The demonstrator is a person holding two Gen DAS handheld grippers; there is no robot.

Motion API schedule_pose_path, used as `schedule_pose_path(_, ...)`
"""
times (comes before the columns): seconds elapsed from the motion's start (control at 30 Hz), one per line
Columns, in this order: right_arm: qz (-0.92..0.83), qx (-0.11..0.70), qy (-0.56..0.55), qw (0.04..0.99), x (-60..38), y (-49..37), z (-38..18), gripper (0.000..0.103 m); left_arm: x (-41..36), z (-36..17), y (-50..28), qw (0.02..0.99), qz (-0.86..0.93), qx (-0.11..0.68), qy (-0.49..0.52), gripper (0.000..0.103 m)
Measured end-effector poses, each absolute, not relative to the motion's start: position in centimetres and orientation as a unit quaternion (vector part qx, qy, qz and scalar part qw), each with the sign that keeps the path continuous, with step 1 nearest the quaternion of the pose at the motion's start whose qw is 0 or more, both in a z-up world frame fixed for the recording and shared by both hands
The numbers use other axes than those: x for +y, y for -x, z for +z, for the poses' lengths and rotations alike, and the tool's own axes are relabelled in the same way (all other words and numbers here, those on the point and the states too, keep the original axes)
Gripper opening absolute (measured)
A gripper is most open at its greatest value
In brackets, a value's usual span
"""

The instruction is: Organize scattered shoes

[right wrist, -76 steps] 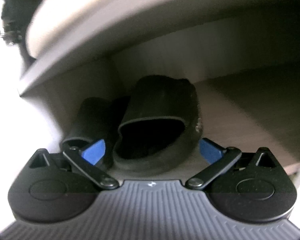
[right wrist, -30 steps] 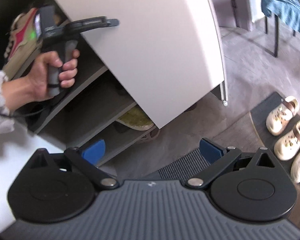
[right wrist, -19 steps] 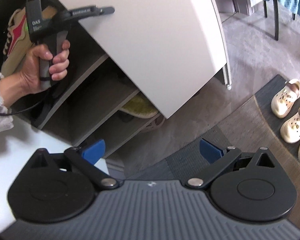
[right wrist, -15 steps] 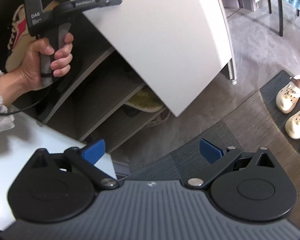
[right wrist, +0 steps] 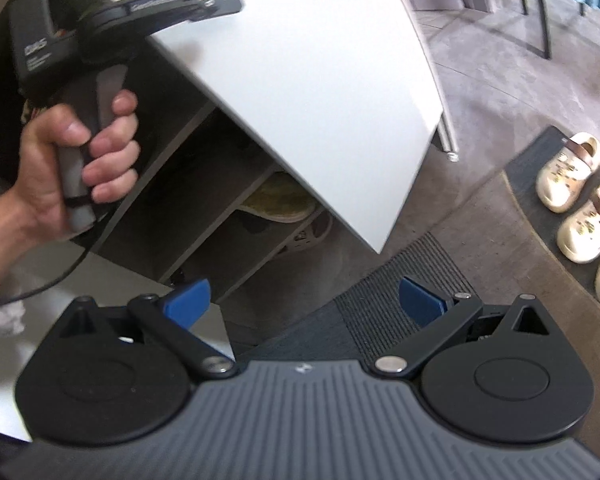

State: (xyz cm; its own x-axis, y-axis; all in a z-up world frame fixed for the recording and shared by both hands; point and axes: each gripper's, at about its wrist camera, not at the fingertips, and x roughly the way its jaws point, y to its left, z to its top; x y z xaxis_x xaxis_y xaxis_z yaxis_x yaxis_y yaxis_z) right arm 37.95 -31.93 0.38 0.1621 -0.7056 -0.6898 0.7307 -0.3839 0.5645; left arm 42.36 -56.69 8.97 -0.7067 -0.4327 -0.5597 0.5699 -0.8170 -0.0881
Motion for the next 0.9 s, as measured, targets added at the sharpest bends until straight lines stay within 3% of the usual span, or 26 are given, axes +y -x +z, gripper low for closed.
schedule_pose_path(0.17,-0.653,0.002,-0.527,0.545,-28.9,-35.6,0.2,0.103,-53.5,8.9,-39.9,0.278,-0.910,0.107,-0.288,0.046)
schedule_pose_path(0.9,-0.697,-0.065,-0.530,0.478,-18.9,-29.4,-1.2,0.103,-42.2,9.2,-29.8,0.325,-0.890,0.145,-0.283,0.043)
